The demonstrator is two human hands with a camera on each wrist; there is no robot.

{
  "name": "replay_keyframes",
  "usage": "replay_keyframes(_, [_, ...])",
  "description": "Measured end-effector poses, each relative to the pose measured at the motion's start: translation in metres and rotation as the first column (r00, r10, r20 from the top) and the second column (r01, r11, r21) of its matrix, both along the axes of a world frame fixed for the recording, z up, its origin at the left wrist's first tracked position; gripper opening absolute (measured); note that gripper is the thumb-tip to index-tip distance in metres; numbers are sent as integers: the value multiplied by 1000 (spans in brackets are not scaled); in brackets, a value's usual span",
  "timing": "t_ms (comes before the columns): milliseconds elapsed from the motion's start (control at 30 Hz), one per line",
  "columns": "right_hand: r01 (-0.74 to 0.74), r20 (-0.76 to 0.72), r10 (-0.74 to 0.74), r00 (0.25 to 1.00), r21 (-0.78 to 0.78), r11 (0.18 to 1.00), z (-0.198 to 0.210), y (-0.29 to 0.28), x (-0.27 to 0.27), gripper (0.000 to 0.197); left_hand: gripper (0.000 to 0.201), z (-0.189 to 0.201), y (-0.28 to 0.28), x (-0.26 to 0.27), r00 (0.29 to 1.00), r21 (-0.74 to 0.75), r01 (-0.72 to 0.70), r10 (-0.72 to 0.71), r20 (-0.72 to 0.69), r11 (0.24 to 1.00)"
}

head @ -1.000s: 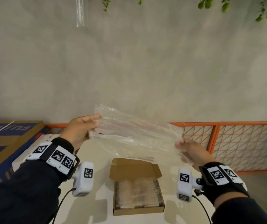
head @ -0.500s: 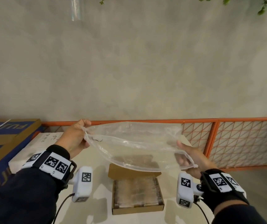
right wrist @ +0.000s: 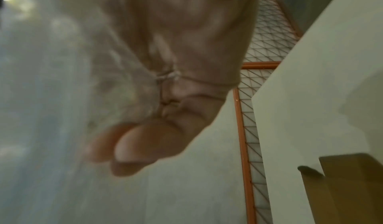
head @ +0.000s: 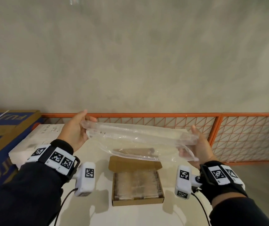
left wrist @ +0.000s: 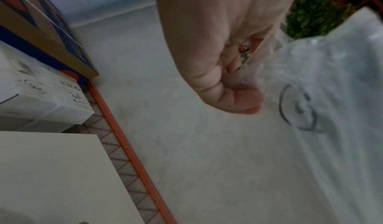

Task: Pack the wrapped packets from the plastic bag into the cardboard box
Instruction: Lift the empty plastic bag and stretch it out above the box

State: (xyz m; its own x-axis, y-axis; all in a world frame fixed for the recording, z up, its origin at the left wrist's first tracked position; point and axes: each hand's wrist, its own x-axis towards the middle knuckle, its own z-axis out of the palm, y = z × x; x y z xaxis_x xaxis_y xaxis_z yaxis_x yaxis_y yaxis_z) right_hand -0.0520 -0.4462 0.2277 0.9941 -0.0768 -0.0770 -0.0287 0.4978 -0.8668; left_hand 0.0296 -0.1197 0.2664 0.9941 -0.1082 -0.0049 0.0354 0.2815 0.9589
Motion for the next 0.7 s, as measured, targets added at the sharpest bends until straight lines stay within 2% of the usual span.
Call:
replay_keyframes(33, [33,-58,-39,998,-92,995,0,-1,0,48,25,-3,-1,2,1000,68,-3,2,2,998])
replay_keyframes(67, [85,-87,-102,991,-176,981,-1,-1,0,42,12,-4,-2,3,1000,136,-9,9,1,991])
replay_keyframes(100, [116,-76,-140,987,-266,957,-1,0,1,31,13,-8,-3,4,1000,192,-7,6,8,981])
replay_keyframes(167, [41,-27,-56,998,-407,913,0,3,2,11,49,-18,-3,10,999,241,40,-36,-22,970])
replay_keyframes(200, [5,-22,-17,1000,-436,900,-2,1,4,9,64,-20,-3,11,998,243,53,-41,-56,969])
replay_keyframes(267, [-34,-36,20,999,-455,890,-6,-3,8,30,75,-22,-3,10,993,255,57,-29,-113,965])
replay_keyframes(333, [-18,-19,10,1000,-472,881,-10,-9,12,50,66,-27,2,15,988,287,69,-25,-154,955])
replay_keyframes(400, [25,12,-22,1000,-512,859,-13,-13,16,54,51,-28,5,17,986,304,76,-27,-163,950])
replay_keyframes(533, [147,96,-112,989,-696,703,-7,-8,20,17,35,-27,2,24,989,314,6,41,-143,950])
replay_keyframes(567, [165,109,-125,986,-718,677,-5,-7,22,18,28,-26,1,24,988,329,12,38,-146,944])
replay_keyframes(600, [172,118,-127,985,-724,668,-4,-7,24,22,30,-25,0,24,988,342,35,19,-156,939])
replay_keyframes(700, [164,106,-126,986,-671,723,-2,-9,26,34,36,-27,0,25,988,331,62,-10,-156,942])
